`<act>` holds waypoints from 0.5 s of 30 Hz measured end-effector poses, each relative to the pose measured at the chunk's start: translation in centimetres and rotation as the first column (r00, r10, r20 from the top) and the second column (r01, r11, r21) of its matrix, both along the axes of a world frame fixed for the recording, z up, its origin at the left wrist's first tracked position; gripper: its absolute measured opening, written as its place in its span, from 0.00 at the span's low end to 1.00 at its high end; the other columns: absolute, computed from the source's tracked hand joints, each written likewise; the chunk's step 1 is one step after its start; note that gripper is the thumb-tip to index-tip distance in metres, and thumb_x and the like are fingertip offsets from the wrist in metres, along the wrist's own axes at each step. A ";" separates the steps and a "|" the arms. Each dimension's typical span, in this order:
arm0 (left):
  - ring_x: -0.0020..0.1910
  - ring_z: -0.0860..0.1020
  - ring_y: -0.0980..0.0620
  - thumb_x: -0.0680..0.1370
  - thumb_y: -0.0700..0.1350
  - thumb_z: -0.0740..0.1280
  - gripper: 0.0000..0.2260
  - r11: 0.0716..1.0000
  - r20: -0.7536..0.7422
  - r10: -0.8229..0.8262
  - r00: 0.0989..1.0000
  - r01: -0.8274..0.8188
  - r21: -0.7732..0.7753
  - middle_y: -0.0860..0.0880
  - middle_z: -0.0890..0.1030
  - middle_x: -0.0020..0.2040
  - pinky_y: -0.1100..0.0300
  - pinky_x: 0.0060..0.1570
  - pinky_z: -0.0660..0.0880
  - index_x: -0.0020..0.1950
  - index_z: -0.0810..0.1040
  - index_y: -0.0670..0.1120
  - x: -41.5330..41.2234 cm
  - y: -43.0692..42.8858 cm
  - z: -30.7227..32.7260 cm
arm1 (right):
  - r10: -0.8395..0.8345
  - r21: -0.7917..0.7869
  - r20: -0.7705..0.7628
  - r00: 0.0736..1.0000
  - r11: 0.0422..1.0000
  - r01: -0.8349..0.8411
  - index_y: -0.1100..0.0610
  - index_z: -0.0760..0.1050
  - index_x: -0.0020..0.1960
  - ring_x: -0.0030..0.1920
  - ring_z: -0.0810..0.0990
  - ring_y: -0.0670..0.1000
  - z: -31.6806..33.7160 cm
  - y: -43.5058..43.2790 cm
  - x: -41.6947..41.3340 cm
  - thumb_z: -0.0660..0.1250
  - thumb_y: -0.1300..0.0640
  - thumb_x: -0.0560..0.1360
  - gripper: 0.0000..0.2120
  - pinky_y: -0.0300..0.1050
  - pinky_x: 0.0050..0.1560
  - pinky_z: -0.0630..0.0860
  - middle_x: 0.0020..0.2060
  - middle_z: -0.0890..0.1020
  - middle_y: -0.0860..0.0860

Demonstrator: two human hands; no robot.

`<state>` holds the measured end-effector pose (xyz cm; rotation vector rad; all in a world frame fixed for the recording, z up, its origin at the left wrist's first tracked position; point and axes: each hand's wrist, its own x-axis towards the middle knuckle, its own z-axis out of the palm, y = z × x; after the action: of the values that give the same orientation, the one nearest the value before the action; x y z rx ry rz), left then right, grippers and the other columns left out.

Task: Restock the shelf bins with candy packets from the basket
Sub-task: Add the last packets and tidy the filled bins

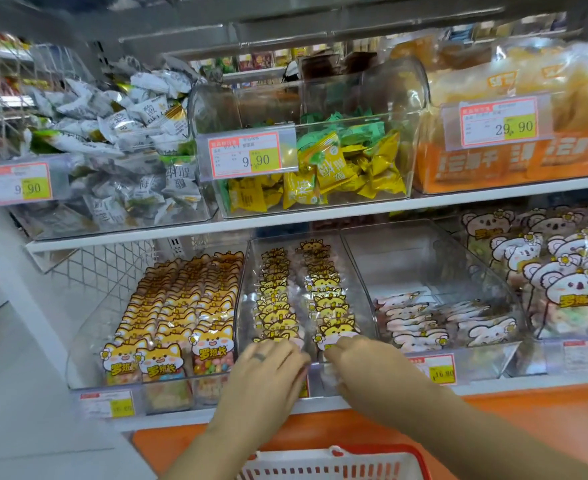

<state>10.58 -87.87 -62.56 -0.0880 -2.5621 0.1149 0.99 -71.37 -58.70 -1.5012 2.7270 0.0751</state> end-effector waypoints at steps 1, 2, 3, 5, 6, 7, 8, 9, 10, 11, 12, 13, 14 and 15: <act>0.43 0.76 0.55 0.78 0.53 0.60 0.08 1.000 0.058 0.023 0.998 -0.023 -0.005 0.57 0.77 0.46 0.62 0.41 0.70 0.52 0.79 0.55 0.7 -0.3 -0.7 | -0.005 0.035 0.005 1.000 0.999 0.004 0.56 0.70 0.66 0.61 0.74 0.57 -0.7 -0.2 -0.1 0.64 0.59 0.78 0.17 0.53 0.54 0.77 0.61 0.74 0.54; 0.44 0.76 0.56 0.78 0.54 0.59 0.10 0.998 0.113 0.060 0.992 -0.063 0.022 0.58 0.77 0.47 0.64 0.38 0.72 0.52 0.79 0.55 1.1 -0.5 -1.1 | -0.016 0.051 0.017 1.000 0.999 0.015 0.57 0.69 0.67 0.61 0.75 0.57 -1.0 -0.4 -0.3 0.64 0.59 0.78 0.18 0.53 0.54 0.78 0.62 0.74 0.54; 0.45 0.77 0.57 0.77 0.55 0.59 0.12 0.993 0.168 0.084 0.982 -0.096 0.063 0.58 0.76 0.47 0.65 0.37 0.72 0.52 0.79 0.55 1.2 -0.4 -1.2 | -0.033 0.057 0.029 0.999 0.998 0.031 0.57 0.69 0.67 0.60 0.75 0.57 -1.0 -0.7 -0.4 0.65 0.59 0.77 0.18 0.54 0.55 0.78 0.61 0.75 0.54; 0.47 0.77 0.57 0.79 0.57 0.57 0.13 0.982 0.260 0.129 0.957 -0.161 0.103 0.58 0.76 0.49 0.64 0.38 0.72 0.55 0.78 0.56 0.9 -0.2 -0.6 | -0.052 0.059 0.043 0.998 0.997 0.049 0.56 0.70 0.66 0.59 0.77 0.57 -0.9 -1.4 -0.6 0.65 0.59 0.78 0.17 0.53 0.55 0.77 0.60 0.77 0.55; 0.49 0.77 0.55 0.80 0.58 0.56 0.14 0.975 0.308 0.149 0.940 -0.192 0.113 0.57 0.74 0.53 0.62 0.41 0.72 0.59 0.76 0.56 0.7 0.0 -0.2 | -0.054 0.065 0.046 0.997 0.997 0.051 0.56 0.70 0.65 0.58 0.78 0.58 -0.9 -1.8 -0.7 0.65 0.58 0.78 0.17 0.52 0.55 0.77 0.60 0.78 0.55; 0.52 0.77 0.54 0.81 0.59 0.55 0.16 0.971 0.342 0.168 0.925 -0.215 0.103 0.56 0.72 0.57 0.60 0.45 0.73 0.64 0.73 0.55 0.6 0.1 0.0 | -0.060 0.077 0.051 0.997 0.995 0.056 0.56 0.71 0.65 0.58 0.78 0.58 -0.9 -2.0 -0.7 0.65 0.57 0.78 0.16 0.51 0.55 0.77 0.59 0.78 0.55; 0.54 0.77 0.52 0.82 0.60 0.55 0.17 0.970 0.370 0.183 0.911 -0.229 0.084 0.55 0.70 0.60 0.58 0.48 0.73 0.67 0.70 0.55 0.6 0.1 0.1 | -0.069 0.093 0.061 0.996 0.994 0.064 0.56 0.71 0.65 0.59 0.78 0.58 -1.0 -2.2 -0.7 0.65 0.57 0.78 0.16 0.51 0.55 0.76 0.59 0.78 0.55; 0.55 0.76 0.50 0.82 0.60 0.55 0.19 0.969 0.388 0.191 0.901 -0.236 0.071 0.54 0.68 0.62 0.56 0.49 0.73 0.69 0.69 0.55 0.7 0.2 0.2 | -0.078 0.107 0.067 0.995 0.992 0.071 0.56 0.71 0.65 0.59 0.78 0.58 -1.1 -2.3 -0.7 0.66 0.56 0.78 0.16 0.50 0.56 0.77 0.59 0.78 0.55; 0.55 0.77 0.49 0.82 0.61 0.56 0.20 0.968 0.406 0.199 0.892 -0.244 0.061 0.54 0.67 0.63 0.56 0.50 0.73 0.70 0.68 0.55 0.8 0.2 0.4 | -0.085 0.115 0.068 0.994 0.990 0.077 0.56 0.72 0.65 0.59 0.78 0.58 -1.2 -2.4 -0.7 0.66 0.57 0.77 0.16 0.50 0.56 0.77 0.59 0.78 0.55; 0.54 0.77 0.49 0.81 0.62 0.56 0.20 0.966 0.420 0.206 0.884 -0.253 0.058 0.54 0.66 0.63 0.55 0.50 0.73 0.70 0.68 0.55 0.8 0.3 0.5 | -0.094 0.118 0.064 0.994 0.989 0.086 0.56 0.72 0.64 0.59 0.78 0.58 -1.4 -2.4 -0.8 0.66 0.57 0.77 0.16 0.50 0.56 0.77 0.59 0.78 0.55; 0.54 0.77 0.49 0.81 0.62 0.57 0.20 0.963 0.439 0.213 0.873 -0.263 0.056 0.54 0.66 0.63 0.55 0.50 0.73 0.70 0.68 0.55 0.7 0.3 0.5 | -0.103 0.121 0.058 0.993 0.988 0.096 0.56 0.71 0.64 0.58 0.79 0.58 -1.7 -2.4 -0.8 0.67 0.57 0.77 0.16 0.50 0.55 0.77 0.59 0.78 0.55; 0.53 0.77 0.48 0.81 0.62 0.58 0.20 0.963 0.452 0.214 0.866 -0.264 0.050 0.53 0.66 0.62 0.55 0.49 0.73 0.70 0.69 0.54 0.7 0.4 0.7 | -0.108 0.125 0.049 0.993 0.987 0.101 0.55 0.70 0.65 0.58 0.79 0.58 -1.9 -2.4 -0.7 0.67 0.57 0.77 0.17 0.51 0.56 0.76 0.59 0.78 0.55; 0.53 0.77 0.48 0.81 0.62 0.59 0.21 0.965 0.462 0.208 0.862 -0.258 0.047 0.53 0.66 0.62 0.55 0.50 0.73 0.70 0.69 0.54 0.8 0.5 0.9 | -0.104 0.134 0.033 0.994 0.986 0.099 0.55 0.69 0.66 0.58 0.78 0.58 -2.2 -2.4 -0.5 0.67 0.56 0.77 0.19 0.51 0.56 0.75 0.59 0.78 0.55; 0.53 0.77 0.47 0.80 0.61 0.59 0.21 0.966 0.464 0.202 0.863 -0.253 0.051 0.53 0.67 0.63 0.54 0.50 0.73 0.71 0.68 0.54 0.8 0.5 1.0 | -0.094 0.146 0.008 0.996 0.985 0.091 0.55 0.67 0.67 0.59 0.78 0.58 -2.4 -2.3 -0.2 0.68 0.55 0.76 0.21 0.52 0.58 0.74 0.60 0.77 0.55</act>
<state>11.35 -87.41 -61.60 0.2652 -3.0374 0.0443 0.77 -73.70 -61.09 -1.3308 2.7085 0.2542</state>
